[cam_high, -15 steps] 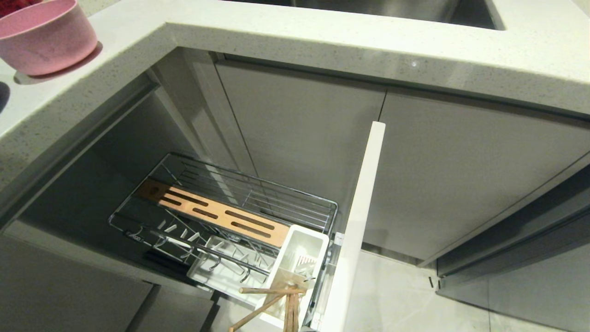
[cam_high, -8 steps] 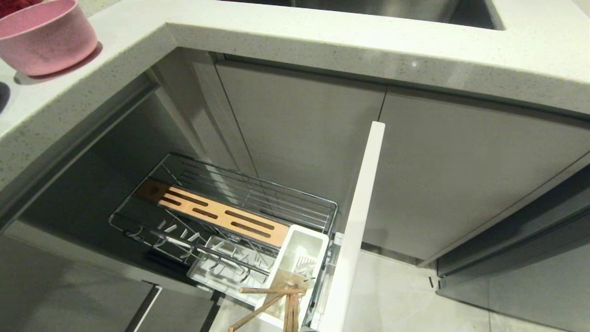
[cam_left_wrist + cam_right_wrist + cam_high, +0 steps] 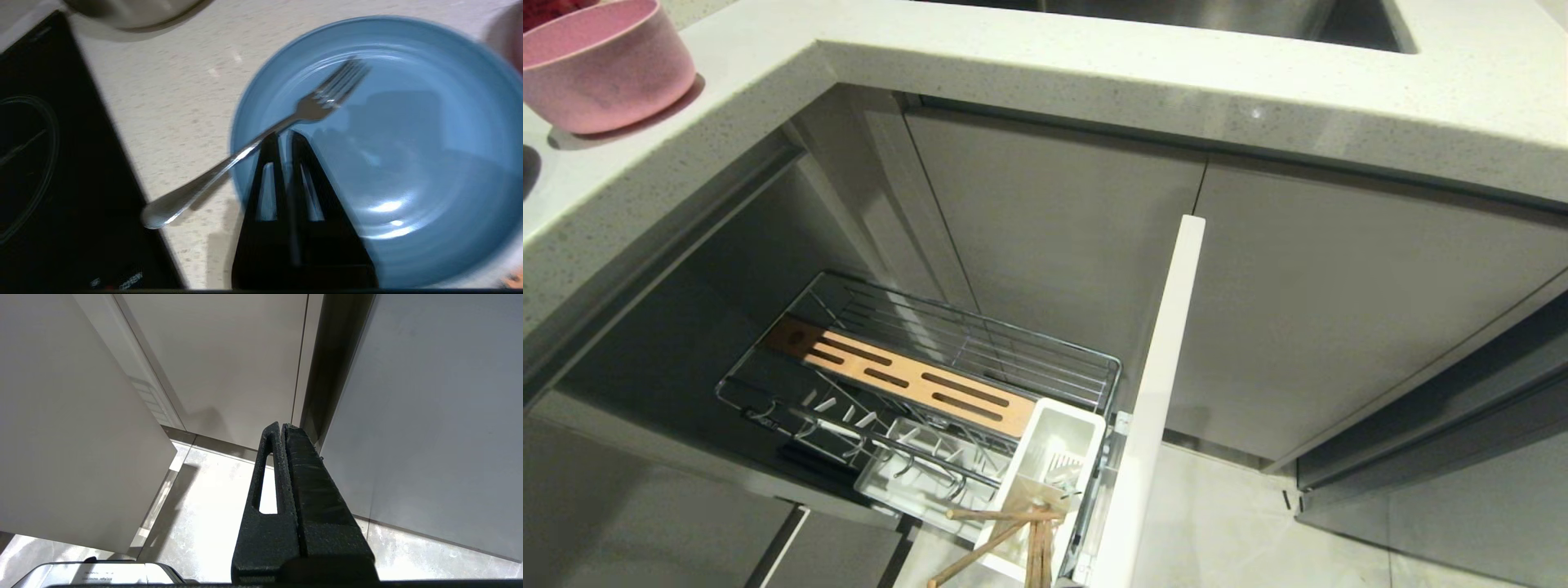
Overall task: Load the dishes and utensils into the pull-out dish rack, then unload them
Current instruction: Pick up the fork and place it in the cupboard
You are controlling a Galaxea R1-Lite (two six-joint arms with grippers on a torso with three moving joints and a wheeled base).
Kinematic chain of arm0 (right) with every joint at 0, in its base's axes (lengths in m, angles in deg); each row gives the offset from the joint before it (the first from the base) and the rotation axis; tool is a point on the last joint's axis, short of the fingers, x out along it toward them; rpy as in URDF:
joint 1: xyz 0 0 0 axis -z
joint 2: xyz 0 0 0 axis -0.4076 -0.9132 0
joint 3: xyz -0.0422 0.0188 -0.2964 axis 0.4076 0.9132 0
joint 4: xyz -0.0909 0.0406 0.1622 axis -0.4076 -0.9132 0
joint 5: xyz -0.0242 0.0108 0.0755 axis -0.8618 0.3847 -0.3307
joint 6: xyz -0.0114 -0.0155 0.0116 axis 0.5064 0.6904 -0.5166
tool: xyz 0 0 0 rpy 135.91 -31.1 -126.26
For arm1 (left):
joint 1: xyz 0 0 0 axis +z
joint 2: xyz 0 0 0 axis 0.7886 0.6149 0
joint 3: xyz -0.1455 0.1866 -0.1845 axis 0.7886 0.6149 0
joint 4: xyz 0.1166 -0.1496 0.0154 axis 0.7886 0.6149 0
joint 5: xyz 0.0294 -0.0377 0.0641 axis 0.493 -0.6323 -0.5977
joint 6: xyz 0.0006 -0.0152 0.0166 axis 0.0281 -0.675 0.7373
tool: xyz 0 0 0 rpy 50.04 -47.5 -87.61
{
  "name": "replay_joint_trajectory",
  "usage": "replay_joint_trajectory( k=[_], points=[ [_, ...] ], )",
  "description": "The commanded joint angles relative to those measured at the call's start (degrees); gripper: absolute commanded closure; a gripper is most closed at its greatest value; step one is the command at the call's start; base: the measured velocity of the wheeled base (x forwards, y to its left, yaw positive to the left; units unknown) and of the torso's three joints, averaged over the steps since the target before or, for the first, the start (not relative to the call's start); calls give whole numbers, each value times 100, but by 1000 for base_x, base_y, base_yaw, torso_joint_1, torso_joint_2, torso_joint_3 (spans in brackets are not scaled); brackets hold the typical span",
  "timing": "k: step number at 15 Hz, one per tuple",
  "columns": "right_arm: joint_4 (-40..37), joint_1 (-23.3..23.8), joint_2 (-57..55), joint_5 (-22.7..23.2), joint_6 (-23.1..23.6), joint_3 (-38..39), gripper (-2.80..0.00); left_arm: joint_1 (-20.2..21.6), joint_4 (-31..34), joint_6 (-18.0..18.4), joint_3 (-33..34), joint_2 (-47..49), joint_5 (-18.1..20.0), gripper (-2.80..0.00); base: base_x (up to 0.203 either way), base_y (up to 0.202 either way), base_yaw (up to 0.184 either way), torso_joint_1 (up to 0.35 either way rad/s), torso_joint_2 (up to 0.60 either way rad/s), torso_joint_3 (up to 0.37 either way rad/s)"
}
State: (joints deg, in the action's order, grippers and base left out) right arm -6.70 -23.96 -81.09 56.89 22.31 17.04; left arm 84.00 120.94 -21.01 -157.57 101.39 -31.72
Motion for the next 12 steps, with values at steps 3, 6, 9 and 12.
replay_joint_trajectory(
  k=[3,6,9,12],
  points=[
    [6,-1,4,1,0,149,0,327,158,173,67,212,-169,-280,0,0,0,0,0,0],
    [6,-1,4,1,0,149,0,346,197,342,73,337,-169,-280,0,0,0,0,0,0],
    [6,-1,4,1,0,149,0,348,199,430,68,527,-161,-280,0,0,0,0,0,0],
    [6,-1,4,1,0,149,0,348,191,430,-33,795,-142,-280,0,0,0,0,0,0]
  ],
)
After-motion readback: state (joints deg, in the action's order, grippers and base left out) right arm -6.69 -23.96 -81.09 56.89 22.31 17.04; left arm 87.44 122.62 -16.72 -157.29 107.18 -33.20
